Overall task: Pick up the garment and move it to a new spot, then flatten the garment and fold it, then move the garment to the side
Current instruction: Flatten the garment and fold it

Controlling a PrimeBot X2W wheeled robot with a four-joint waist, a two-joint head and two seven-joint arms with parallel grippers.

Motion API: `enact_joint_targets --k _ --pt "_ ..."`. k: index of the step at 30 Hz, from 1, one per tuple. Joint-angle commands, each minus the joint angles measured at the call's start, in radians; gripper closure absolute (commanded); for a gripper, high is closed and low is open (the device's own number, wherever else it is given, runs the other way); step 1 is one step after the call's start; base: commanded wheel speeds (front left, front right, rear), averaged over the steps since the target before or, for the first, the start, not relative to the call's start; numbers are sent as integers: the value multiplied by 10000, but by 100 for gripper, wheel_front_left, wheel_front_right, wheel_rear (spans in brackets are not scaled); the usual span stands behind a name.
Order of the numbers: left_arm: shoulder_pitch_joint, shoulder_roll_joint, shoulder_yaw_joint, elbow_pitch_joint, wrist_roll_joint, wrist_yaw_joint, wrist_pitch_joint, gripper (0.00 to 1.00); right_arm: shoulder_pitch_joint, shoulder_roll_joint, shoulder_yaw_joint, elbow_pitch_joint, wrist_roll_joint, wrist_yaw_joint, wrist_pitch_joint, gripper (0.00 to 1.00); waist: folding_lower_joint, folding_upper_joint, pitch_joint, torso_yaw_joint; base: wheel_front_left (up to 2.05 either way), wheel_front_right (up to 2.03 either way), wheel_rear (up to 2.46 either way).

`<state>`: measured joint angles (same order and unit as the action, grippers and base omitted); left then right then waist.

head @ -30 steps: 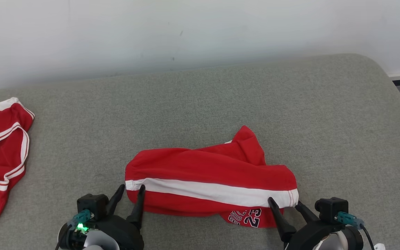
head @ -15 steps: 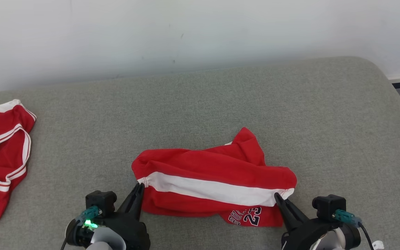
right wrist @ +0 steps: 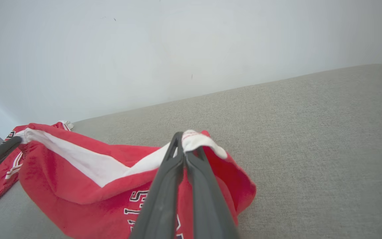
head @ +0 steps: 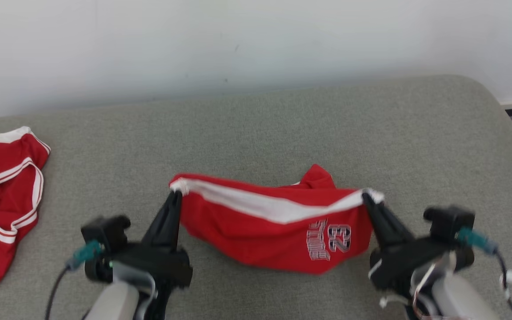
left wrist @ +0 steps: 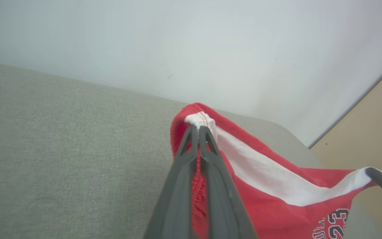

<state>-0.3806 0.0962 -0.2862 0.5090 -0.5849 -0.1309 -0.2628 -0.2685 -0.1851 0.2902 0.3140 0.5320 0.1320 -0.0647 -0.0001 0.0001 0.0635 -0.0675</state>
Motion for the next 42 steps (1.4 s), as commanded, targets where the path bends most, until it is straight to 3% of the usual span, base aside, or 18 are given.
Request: enact_joint_targets --k 1,7,12,16,19,25,29,33,37,42 --pt "-360 58 -43 -201 -235 20 99 100 -385 -143 -42 -168 117 -26 155 100 1 -1 190 -58 0 0 0" --pt "-2227 417 -311 -868 -1415 19 1045 100 -2895 -255 -60 -436 639 -25 1376 100 1 -1 1398 -398 0 0 0" --pt "-4688 848 85 -804 -2247 19 1890 100 -6039 180 76 593 765 -26 1847 100 1 -1 3127 -857 0 0 0" --pt "-6805 1152 691 -612 -2563 23 1802 100 -8624 602 -253 1971 335 -25 1044 100 1 -1 4266 -1079 0 0 0" --pt "-8195 1059 1101 -590 -2746 28 1365 100 -10295 881 -780 2783 69 -25 -101 100 1 -1 4854 -1061 0 0 0" --pt "-10117 1178 1247 -967 -2704 15 342 100 -12580 1097 -1478 3440 -890 -25 -1943 100 1 -1 5383 -764 0 0 0" --pt "-9607 1140 1185 -1174 -3047 22 62 100 -12324 877 -1283 3631 -1428 -25 -2003 100 1 -1 5377 -558 0 0 0" --pt "-8410 1227 841 -1457 -3348 20 -22 100 -11490 614 -368 3966 -1489 -25 -2011 100 1 -1 5131 -403 0 0 0" --pt "-6603 1012 665 -2073 -3739 20 -10 100 -10103 165 835 3930 -930 -26 -1933 100 1 -1 4492 -237 0 0 0" --pt "-3976 978 -19 -2588 -4183 19 -14 100 -7851 -809 2324 3070 570 -26 -769 100 1 -1 3241 -96 0 0 0"
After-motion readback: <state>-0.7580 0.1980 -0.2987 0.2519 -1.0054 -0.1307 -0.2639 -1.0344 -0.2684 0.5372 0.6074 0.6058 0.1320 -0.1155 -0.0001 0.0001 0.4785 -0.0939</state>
